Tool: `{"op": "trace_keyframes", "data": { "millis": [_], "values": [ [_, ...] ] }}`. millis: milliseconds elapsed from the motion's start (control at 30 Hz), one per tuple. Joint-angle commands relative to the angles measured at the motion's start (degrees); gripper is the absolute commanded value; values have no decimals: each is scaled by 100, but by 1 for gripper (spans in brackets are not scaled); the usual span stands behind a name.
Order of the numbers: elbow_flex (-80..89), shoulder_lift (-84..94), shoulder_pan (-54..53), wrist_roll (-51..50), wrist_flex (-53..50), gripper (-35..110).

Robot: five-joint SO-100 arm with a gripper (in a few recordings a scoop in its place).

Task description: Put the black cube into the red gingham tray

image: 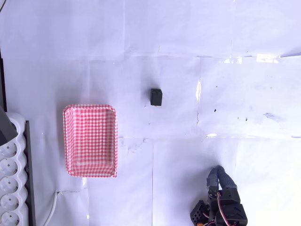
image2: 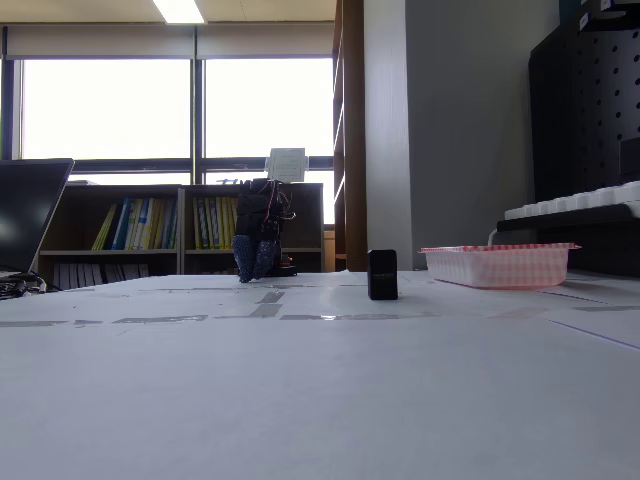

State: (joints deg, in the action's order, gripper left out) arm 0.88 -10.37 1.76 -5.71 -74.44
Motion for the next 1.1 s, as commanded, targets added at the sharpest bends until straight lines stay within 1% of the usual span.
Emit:
{"op": "trace_keyframes", "data": {
  "millis": [0, 1000, 1067],
  "values": [
    [-9, 18, 123, -123, -290, 0],
    [-9, 18, 123, -123, -290, 0],
    [-9, 18, 123, 53, -281, 0]
  ]
}}
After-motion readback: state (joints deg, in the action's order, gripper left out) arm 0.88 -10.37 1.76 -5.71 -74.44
